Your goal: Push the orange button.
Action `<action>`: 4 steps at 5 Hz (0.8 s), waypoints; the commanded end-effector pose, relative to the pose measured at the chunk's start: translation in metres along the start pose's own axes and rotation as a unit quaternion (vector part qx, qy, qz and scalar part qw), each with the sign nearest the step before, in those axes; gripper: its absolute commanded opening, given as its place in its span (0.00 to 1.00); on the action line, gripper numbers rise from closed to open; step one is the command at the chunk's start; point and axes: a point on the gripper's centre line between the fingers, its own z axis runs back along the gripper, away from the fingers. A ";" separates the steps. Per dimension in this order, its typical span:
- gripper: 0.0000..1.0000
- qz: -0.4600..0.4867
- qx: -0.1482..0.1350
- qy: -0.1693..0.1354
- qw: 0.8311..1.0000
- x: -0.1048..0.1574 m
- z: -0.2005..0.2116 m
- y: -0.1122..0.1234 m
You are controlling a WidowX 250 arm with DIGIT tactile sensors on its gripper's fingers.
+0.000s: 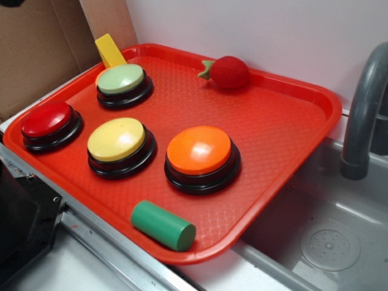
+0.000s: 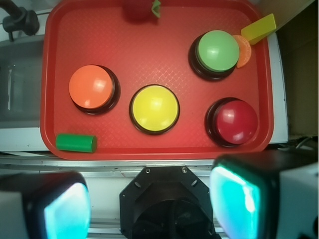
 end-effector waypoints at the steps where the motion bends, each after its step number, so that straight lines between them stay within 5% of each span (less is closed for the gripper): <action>1: 1.00 0.000 0.000 0.000 1.000 0.000 0.000 0.000; 2: 1.00 -0.131 0.059 -0.005 0.990 0.045 -0.039 -0.047; 3: 1.00 -0.255 0.087 -0.031 0.963 0.072 -0.071 -0.076; 4: 1.00 -0.355 0.052 -0.050 0.932 0.070 -0.115 -0.089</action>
